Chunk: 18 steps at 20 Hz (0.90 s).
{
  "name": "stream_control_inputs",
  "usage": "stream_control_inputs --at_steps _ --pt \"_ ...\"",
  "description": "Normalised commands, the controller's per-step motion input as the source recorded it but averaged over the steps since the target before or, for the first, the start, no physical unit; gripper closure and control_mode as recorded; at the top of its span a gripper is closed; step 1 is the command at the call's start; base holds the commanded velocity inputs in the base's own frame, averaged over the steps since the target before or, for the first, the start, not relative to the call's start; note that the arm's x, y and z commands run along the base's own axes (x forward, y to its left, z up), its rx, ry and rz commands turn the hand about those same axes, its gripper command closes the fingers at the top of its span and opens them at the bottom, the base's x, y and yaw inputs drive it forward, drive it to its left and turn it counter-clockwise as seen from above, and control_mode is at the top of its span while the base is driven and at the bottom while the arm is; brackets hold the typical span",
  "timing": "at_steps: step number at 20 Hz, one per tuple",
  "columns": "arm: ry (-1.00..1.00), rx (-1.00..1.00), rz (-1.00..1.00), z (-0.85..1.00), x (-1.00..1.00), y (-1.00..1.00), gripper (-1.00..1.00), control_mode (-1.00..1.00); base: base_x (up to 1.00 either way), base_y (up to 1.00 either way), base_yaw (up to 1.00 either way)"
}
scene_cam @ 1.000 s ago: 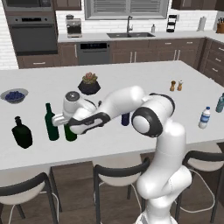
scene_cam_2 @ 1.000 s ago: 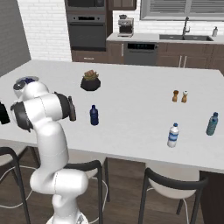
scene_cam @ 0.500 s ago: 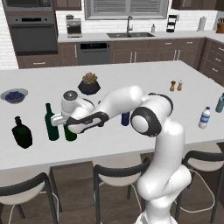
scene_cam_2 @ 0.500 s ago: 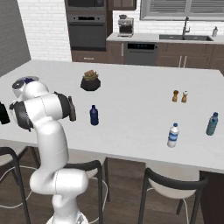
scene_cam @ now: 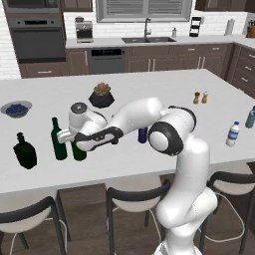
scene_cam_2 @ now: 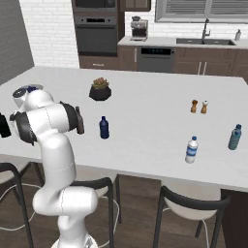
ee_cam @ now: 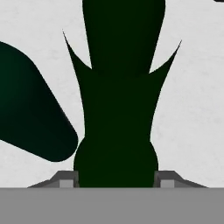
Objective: Move the plastic bottles in the middle to the plastics group, and the glass bottles in the middle to the glass group.
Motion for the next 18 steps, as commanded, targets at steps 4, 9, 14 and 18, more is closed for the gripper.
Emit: stream_control_inputs --at_steps 4,9,14,18 --pt "0.0 0.0 0.0 0.0 0.0 0.0 -1.0 -1.0 0.0 0.0 0.0" --pt "0.0 0.0 0.0 0.0 -0.01 0.0 -1.0 -1.0 0.0 0.0 0.0" --pt "-0.01 0.0 0.0 0.02 -0.07 0.0 -1.0 -1.0 0.0 0.0 0.0" --pt "-0.04 0.0 -0.02 0.36 -0.31 0.0 -1.0 -1.0 0.0 0.0 0.0"
